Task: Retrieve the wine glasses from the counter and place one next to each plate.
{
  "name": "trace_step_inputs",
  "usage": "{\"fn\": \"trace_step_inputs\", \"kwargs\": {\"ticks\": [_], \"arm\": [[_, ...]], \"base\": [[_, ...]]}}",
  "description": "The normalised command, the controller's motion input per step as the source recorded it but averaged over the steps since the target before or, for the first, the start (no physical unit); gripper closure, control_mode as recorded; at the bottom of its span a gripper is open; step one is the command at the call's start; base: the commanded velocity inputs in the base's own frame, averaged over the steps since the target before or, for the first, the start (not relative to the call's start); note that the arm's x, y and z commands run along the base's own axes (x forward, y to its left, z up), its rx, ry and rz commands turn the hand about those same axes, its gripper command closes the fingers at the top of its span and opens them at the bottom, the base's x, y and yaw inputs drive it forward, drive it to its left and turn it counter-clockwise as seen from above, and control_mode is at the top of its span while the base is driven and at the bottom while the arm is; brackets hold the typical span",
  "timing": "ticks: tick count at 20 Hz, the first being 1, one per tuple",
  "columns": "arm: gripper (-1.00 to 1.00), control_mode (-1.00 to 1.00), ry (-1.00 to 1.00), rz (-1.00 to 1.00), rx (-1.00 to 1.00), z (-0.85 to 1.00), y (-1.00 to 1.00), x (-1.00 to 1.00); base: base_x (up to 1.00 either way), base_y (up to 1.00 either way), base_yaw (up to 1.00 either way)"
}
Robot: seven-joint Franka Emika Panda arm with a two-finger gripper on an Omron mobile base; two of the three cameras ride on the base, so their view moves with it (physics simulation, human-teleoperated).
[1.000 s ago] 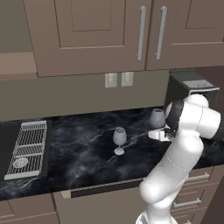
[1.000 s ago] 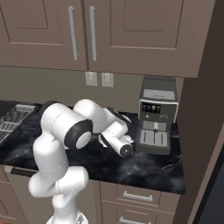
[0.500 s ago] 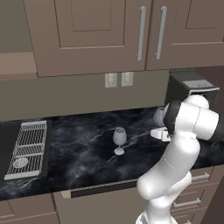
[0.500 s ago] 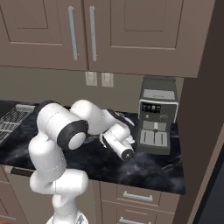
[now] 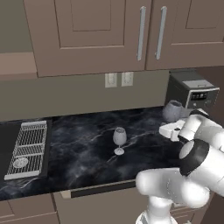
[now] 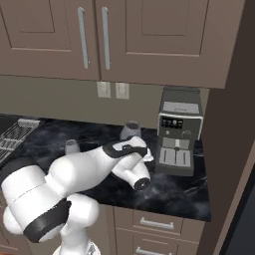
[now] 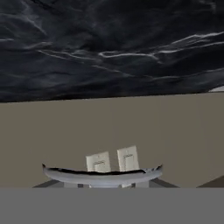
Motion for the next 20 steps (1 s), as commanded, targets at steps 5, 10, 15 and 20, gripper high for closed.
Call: {"fn": "trace_step_inputs", "kwargs": {"ticks": [5,10,15,20], "arm": [[1.00,-1.00,-0.05,-0.07,-0.01,1.00,0.18,-0.84],[1.00,-1.00,0.00,-0.05,-0.01,1.00,0.23,-0.69],[1.00,-1.00,0.00,0.00,0.00,0.96,0.11,-0.82],[1.00,-1.00,0.00,0.00,0.00,0.81,0.12,-0.75]], "base": [[0.00,0.00,0.00],[0.00,0.00,0.00],[0.00,0.00,0.00],[0.00,0.00,0.00]]}}
